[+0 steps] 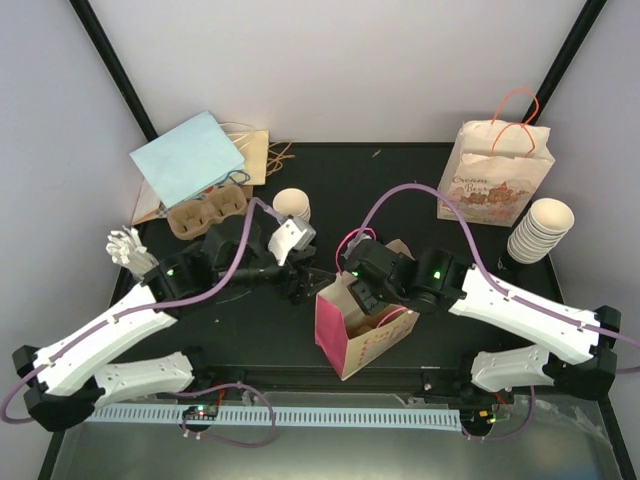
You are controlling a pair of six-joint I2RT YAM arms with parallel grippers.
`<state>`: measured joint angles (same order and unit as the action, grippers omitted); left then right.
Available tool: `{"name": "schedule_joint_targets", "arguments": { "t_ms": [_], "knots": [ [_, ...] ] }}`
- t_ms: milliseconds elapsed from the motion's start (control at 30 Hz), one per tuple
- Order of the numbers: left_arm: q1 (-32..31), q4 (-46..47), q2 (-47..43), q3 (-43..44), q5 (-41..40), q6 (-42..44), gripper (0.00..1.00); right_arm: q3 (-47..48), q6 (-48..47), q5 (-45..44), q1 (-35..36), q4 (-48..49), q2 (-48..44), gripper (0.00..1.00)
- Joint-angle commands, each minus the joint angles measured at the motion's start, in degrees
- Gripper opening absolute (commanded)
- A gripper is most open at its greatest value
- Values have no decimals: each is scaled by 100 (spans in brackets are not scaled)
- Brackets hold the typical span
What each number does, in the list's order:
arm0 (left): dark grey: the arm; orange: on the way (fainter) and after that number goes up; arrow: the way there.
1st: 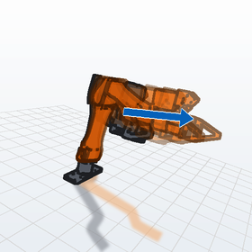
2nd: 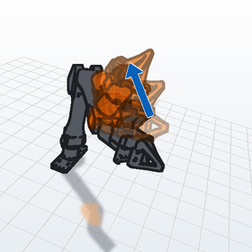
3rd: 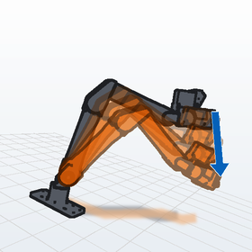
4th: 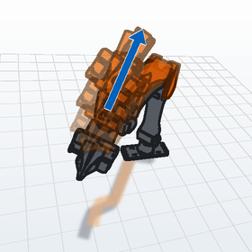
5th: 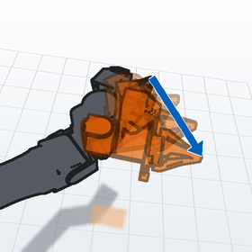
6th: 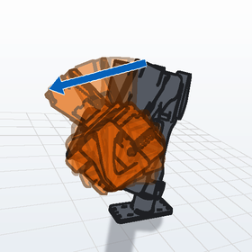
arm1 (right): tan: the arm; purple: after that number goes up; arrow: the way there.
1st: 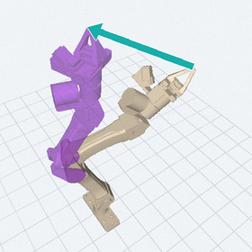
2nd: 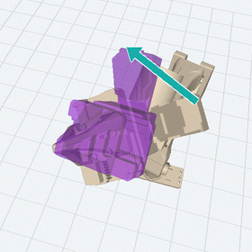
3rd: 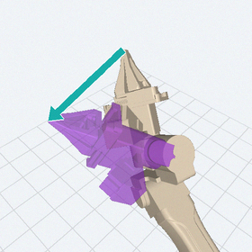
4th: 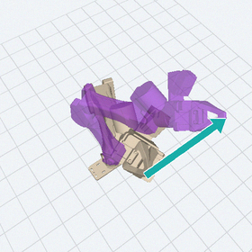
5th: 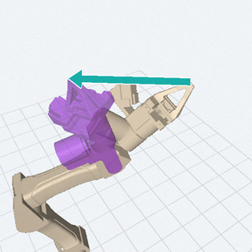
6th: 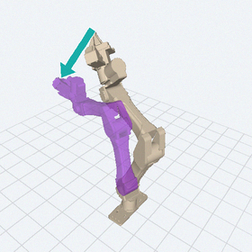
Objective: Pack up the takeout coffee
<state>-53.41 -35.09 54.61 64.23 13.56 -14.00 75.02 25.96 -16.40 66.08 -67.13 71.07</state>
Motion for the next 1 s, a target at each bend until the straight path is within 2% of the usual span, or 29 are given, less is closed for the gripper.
{"name": "schedule_joint_targets", "arguments": {
  "t_ms": [0,67,267,700,767,967],
  "knots": [
    [-126,-58,431,304,316,108,82,-49,8,-83,-25,28,-113,60],
    [-179,-160,569,396,275,129,77,-70,32,-110,-27,32,-134,59],
    [-363,-497,979,701,-86,220,67,-120,49,-118,-32,28,-166,46],
    [-554,-1106,1778,1353,-653,450,39,-129,81,-176,-31,12,-256,45],
    [-557,-1183,1830,1396,-701,442,33,-128,83,-206,-30,1,-271,45],
    [-557,-1306,1843,1463,-902,433,2,-105,101,-212,-30,-137,-312,45]
  ]
}}
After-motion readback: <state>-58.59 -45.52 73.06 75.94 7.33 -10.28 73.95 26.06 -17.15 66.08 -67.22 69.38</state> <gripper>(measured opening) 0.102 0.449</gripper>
